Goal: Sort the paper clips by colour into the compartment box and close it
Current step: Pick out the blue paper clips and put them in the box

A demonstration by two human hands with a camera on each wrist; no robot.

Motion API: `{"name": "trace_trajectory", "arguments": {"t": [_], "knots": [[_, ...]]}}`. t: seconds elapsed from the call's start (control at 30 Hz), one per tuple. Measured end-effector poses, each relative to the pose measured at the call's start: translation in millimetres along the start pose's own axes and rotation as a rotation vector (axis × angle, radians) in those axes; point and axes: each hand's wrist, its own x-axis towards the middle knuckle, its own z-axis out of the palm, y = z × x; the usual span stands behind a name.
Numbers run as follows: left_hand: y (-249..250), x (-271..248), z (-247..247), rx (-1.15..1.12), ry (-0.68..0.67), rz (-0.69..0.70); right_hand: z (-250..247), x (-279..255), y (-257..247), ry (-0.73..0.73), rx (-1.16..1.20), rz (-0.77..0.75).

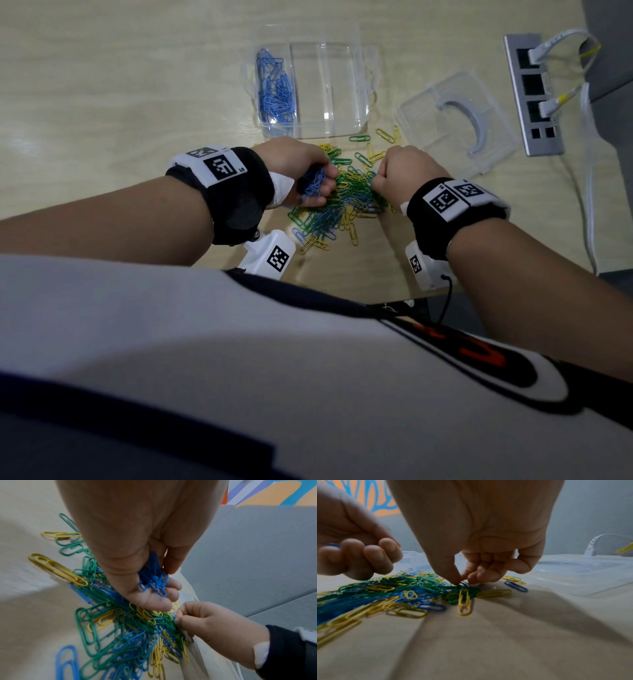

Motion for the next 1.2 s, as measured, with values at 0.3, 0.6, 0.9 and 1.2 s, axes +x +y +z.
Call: {"name": "trace_trajectory", "arguments": {"t": [0.3, 0.6, 0.9, 1.2], "knots": [[1, 1, 3, -0.020, 0.014, -0.002, -13, -15, -9, 0.161, 0.388, -0.228], [-3, -1, 2, -0.085, 0.008, 0.019, -12, -13, -14, 0.173, 0.362, -0.261], [-3, -4, -4, -0.069, 0.017, 0.023, -2, -13, -4, 0.167, 0.147, -0.184], [-3, -3, -3, -0.042, 0.012, 0.016, -10, -11, 4, 0.160, 0.101, -0.097]]}}
